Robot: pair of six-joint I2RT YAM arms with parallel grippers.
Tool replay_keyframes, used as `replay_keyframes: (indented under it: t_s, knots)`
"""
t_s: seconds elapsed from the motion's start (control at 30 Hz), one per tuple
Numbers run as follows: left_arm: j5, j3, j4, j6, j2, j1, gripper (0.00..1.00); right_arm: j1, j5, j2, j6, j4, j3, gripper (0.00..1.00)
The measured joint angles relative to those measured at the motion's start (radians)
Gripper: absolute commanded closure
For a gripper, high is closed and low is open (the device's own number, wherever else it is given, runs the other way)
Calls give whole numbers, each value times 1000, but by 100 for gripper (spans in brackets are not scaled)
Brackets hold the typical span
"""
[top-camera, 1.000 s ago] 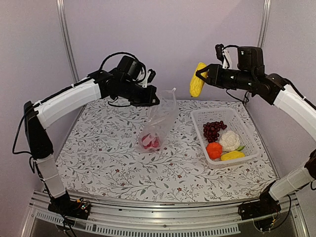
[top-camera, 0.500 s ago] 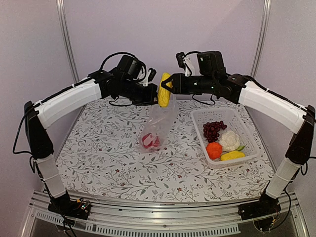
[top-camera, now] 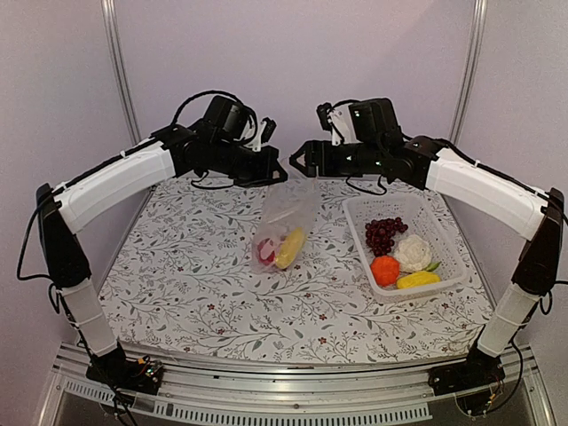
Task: Place the food in the zip-top bag and seal the zipper
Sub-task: Place the fake fruit in the zipper food storage bag, then adjust the zipper food storage bag at the center of the board.
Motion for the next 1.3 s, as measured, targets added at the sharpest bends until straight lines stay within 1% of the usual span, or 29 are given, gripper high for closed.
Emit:
replay_keyframes:
  t_s: [0.17, 0.3, 0.47, 0.63, 0.7, 0.73, 0.83, 0.9, 0.97, 1.17, 1.2, 1.3]
  knots:
    - [0, -11, 7, 0, -1, 0, 99, 0, 93, 0, 25, -110, 55, 30]
    - [0, -16, 11, 0, -1, 0, 99, 1, 143, 0, 62, -243, 151, 32]
    - [0, -20, 14, 0, -1, 0, 97, 1, 141, 10, 112, -325, 187, 38]
    - [0, -20, 13, 0, -2, 0, 96, 1, 114, 89, 153, -409, 230, 43]
    - [0, -20, 10, 1, -2, 0, 94, 1, 107, 119, 164, -428, 237, 51]
    - [-1, -20, 6, 1, -2, 0, 92, 1, 102, 131, 168, -442, 239, 57]
    - [-6, -19, -8, 7, -2, -2, 81, 1, 87, 153, 182, -472, 241, 85]
    - [-19, -11, -33, 7, -2, -6, 74, 1, 71, 156, 189, -485, 241, 99]
    - [-34, 8, -74, 11, -2, -11, 73, 1, 59, 156, 204, -494, 244, 100]
    - [-77, 94, -203, 13, -2, -28, 82, 1, 40, 155, 218, -503, 245, 100]
    - [-81, 97, -217, 16, -3, -32, 82, 1, 39, 155, 220, -506, 245, 100]
    - [-82, 98, -256, 20, -4, -43, 76, 1, 36, 152, 226, -515, 245, 100]
